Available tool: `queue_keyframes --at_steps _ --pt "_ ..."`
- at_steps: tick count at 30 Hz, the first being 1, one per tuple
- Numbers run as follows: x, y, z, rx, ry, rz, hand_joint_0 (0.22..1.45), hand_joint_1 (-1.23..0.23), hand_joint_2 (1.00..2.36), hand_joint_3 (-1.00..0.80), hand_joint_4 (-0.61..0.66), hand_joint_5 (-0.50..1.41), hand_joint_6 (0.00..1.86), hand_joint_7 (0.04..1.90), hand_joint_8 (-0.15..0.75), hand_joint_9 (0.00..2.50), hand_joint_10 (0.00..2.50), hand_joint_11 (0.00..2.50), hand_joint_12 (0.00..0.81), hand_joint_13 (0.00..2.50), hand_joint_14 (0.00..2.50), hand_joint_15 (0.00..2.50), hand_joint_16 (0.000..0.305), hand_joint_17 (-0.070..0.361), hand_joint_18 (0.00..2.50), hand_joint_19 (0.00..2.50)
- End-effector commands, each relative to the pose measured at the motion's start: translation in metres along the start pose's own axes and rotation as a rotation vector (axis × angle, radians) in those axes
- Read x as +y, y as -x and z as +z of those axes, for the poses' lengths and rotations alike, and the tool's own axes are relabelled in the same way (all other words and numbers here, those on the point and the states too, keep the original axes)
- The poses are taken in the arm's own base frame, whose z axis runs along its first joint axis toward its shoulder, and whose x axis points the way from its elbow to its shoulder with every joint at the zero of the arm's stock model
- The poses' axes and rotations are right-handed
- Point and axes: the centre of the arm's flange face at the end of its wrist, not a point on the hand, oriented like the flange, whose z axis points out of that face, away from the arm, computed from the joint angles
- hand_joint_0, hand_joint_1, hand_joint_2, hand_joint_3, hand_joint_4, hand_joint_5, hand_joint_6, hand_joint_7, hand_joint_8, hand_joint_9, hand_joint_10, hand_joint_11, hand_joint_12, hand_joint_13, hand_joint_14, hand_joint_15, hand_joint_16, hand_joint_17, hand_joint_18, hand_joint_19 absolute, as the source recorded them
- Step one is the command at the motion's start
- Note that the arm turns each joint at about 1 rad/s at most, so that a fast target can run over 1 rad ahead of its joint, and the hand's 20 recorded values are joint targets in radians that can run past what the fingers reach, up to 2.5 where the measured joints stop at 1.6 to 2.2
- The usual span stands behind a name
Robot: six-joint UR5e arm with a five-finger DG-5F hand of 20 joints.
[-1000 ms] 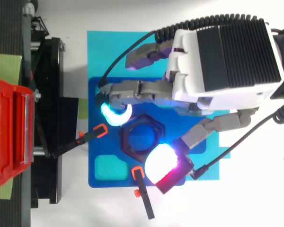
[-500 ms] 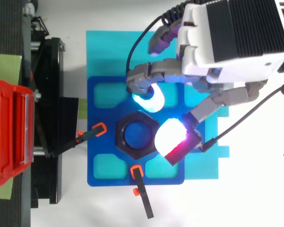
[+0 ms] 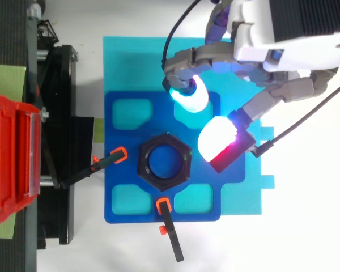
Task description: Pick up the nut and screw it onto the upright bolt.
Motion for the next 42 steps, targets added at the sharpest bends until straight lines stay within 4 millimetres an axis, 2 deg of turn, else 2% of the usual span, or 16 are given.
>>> queue_keyframes --at_steps 1,3,4,5,6,9,10,13,17,22,25,32,38,42 --pt "0.005 0.017 0.002 -0.029 0.012 -0.003 0.51 -0.34 1.0 -0.5 0.08 -0.02 0.51 1.14 0.228 1.79 0.03 0.98 0.301 1.36 0.02 0.5 0.026 0.059 0.89 0.33" --pt "0.006 0.023 0.004 -0.04 0.017 -0.005 0.51 -0.34 1.0 -0.5 0.15 -0.06 0.5 1.01 0.24 1.63 0.02 0.82 0.318 1.27 0.02 0.47 0.03 0.067 0.85 0.34" --pt "0.011 0.034 0.006 -0.059 0.031 -0.009 0.51 -0.34 1.0 -0.5 0.17 -0.07 0.5 0.94 0.242 1.57 0.02 0.75 0.319 1.21 0.01 0.44 0.03 0.069 0.82 0.34" --pt "0.016 0.042 0.009 -0.071 0.048 -0.015 0.5 -0.33 1.0 -0.5 0.18 -0.09 0.5 0.87 0.247 1.43 0.02 0.61 0.321 1.12 0.01 0.39 0.032 0.073 0.76 0.33" --pt "0.019 0.044 0.01 -0.074 0.058 -0.016 0.5 -0.33 1.0 -0.5 0.17 -0.09 0.5 0.85 0.245 1.39 0.02 0.56 0.321 1.09 0.01 0.37 0.033 0.074 0.75 0.33" --pt "0.022 0.045 0.011 -0.077 0.072 -0.02 0.49 -0.32 1.0 -0.5 0.15 -0.12 0.5 0.71 0.24 1.06 0.01 0.21 0.322 0.77 0.01 0.18 0.034 0.076 0.49 0.24" --pt "0.025 0.043 0.013 -0.076 0.075 -0.02 0.49 -0.32 1.0 -0.5 0.15 -0.12 0.5 0.71 0.241 1.06 0.01 0.2 0.322 0.77 0.01 0.17 0.034 0.077 0.49 0.23" --pt "0.03 0.038 0.018 -0.086 0.087 -0.021 0.48 -0.32 1.0 -0.5 0.14 -0.13 0.5 0.65 0.226 0.91 0.0 0.0 0.308 0.56 0.0 0.01 0.032 0.072 0.25 0.07" --pt "0.042 0.028 0.027 -0.087 0.108 -0.022 0.47 -0.31 1.0 -0.5 0.13 -0.14 0.5 0.6 0.209 0.75 0.0 0.0 0.292 0.37 0.0 0.0 0.03 0.067 0.0 0.0" --pt "0.045 0.006 0.039 -0.065 0.1 -0.013 0.47 -0.31 1.0 -0.5 0.13 -0.14 0.5 0.58 0.199 0.71 0.0 0.0 0.279 0.33 0.0 0.0 0.03 0.066 0.0 0.0" --pt "0.047 0.002 0.041 -0.061 0.099 -0.008 0.47 -0.31 1.0 -0.5 0.13 -0.14 0.5 0.58 0.191 0.71 0.0 0.0 0.267 0.32 0.0 0.0 0.029 0.064 0.0 0.0" --pt "0.054 -0.002 0.042 -0.048 0.104 0.001 0.47 -0.32 1.0 -0.5 0.13 -0.14 0.5 0.6 0.205 0.72 0.0 0.0 0.257 0.39 0.0 0.0 0.025 0.056 0.0 0.0" --pt "0.051 -0.023 0.038 -0.004 0.096 0.006 0.48 -0.34 1.0 -0.5 0.15 -0.14 0.5 0.65 0.231 0.76 0.0 0.0 0.272 0.54 0.0 0.0 0.022 0.05 0.1 0.0" --pt "0.052 -0.026 0.038 -0.006 0.098 0.006 0.49 -0.34 1.0 -0.5 0.15 -0.13 0.5 0.68 0.235 0.79 0.0 0.0 0.272 0.58 0.0 0.0 0.022 0.05 0.14 0.0"
